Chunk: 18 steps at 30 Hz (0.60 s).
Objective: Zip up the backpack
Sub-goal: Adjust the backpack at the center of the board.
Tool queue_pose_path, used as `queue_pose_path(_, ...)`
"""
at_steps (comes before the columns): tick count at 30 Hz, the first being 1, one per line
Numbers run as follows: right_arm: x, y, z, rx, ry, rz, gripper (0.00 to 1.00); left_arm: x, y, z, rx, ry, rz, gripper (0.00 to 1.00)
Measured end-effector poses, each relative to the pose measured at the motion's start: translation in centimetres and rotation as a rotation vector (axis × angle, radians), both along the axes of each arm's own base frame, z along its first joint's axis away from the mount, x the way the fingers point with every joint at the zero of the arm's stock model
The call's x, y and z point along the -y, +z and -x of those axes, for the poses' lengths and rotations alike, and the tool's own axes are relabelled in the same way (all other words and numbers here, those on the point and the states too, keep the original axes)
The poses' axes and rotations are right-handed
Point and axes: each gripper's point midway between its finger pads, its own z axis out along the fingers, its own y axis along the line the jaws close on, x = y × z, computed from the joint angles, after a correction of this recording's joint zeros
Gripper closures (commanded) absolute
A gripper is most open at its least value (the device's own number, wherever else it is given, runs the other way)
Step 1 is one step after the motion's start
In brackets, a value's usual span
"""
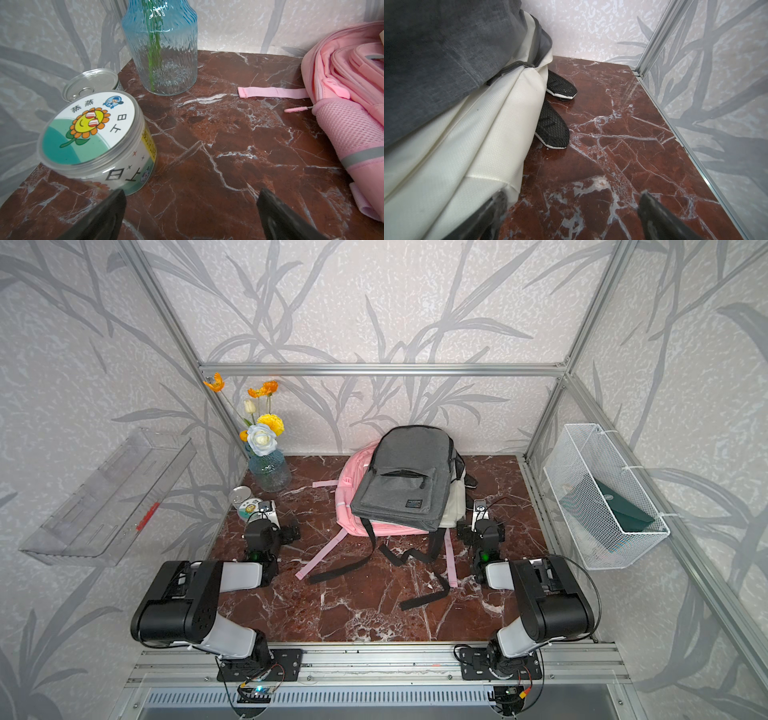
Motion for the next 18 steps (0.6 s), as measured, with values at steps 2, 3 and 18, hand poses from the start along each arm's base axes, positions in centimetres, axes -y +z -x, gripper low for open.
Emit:
queue_pose_path(2,-0.4,0.3,0.3,0.01,0.03,0.002,0.01,0.6,1.6,0.3,-0.003,-0.006,-0.022,0.0)
queue_pose_path(3,-0.6,0.6,0.5,0.014,0.044,0.006,0.01,1.2,2.9,0.3,0.017,-0.017,-0.03,0.0)
queue_pose_path(18,-2.0,20.4,3.1,0.234,0.01,-0.385,0.01,5.1,14.4,-0.3,0.065,0.092,0.488,0.0)
